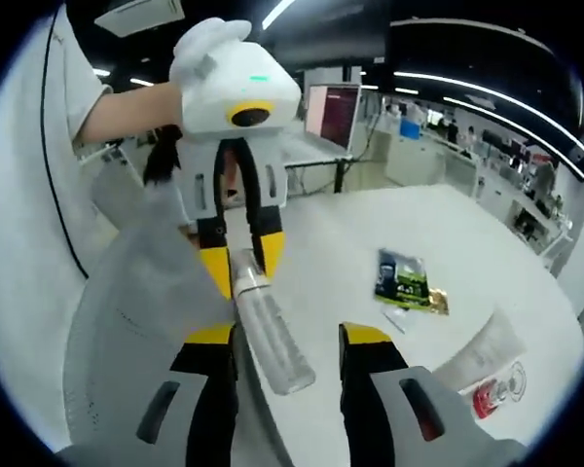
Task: Arrange the skincare products in the storage area until every visible bottle or jar stands upright without overlapping.
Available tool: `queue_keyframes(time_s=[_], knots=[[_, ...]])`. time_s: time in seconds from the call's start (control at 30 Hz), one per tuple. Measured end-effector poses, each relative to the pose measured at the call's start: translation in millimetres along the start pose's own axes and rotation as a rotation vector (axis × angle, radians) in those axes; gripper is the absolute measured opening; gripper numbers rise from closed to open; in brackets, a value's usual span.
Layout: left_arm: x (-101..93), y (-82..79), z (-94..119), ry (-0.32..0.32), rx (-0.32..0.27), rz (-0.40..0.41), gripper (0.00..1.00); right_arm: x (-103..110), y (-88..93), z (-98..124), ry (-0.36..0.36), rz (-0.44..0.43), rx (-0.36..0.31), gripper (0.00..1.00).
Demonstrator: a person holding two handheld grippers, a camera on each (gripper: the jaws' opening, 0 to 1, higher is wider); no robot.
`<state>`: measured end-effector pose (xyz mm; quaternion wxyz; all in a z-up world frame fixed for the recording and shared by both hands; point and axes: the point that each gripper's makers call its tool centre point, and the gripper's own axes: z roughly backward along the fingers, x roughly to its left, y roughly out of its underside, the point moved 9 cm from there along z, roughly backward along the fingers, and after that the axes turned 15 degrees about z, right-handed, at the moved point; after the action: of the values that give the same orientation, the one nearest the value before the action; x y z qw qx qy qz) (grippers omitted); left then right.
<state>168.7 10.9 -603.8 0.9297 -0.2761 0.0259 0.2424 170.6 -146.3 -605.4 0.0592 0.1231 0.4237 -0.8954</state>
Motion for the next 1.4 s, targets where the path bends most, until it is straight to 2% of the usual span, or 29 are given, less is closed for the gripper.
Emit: queue_keyframes(time_s=[0.1, 0.37, 0.47, 0.6, 0.73, 0.97, 1.07, 1.1, 1.27, 1.4], knots=[[-2.4, -5.0, 2, -0.007, -0.002, -0.003, 0.24, 0, -2.0, -4, -0.059, 0.058, 0.017, 0.39], [-10.4, -17.4, 6, -0.025, -0.007, 0.015, 0.24, 1, 4.8, -9, -0.141, 0.108, 0.028, 0.31], [-14.0, -17.4, 6, -0.028, -0.004, 0.028, 0.24, -1, 10.2, -10, -0.153, 0.131, 0.014, 0.26], [-21.6, -17.3, 8, -0.03, 0.001, 0.052, 0.24, 5, 13.4, -12, -0.204, 0.138, -0.021, 0.25], [-25.3, -16.8, 10, -0.032, -0.011, 0.079, 0.24, 11, 14.3, -9, -0.209, 0.184, -0.062, 0.24], [-36.4, -24.8, 14, -0.028, -0.038, 0.081, 0.24, 16, 18.4, 0, -0.202, 0.167, -0.093, 0.23], [-39.3, -32.5, 19, -0.01, -0.092, 0.064, 0.24, 12, 19.7, 8, -0.2, 0.134, -0.131, 0.22], [-40.8, -37.6, 22, 0.005, -0.144, 0.056, 0.24, 11, 20.6, 11, -0.199, 0.123, -0.14, 0.22], [-44.1, -46.9, 33, 0.076, -0.27, 0.127, 0.24, 12, 19.5, 24, -0.211, 0.046, -0.217, 0.21], [-43.4, -50.2, 39, 0.114, -0.341, 0.172, 0.24, 12, 17.4, 28, -0.212, -0.006, -0.253, 0.21]])
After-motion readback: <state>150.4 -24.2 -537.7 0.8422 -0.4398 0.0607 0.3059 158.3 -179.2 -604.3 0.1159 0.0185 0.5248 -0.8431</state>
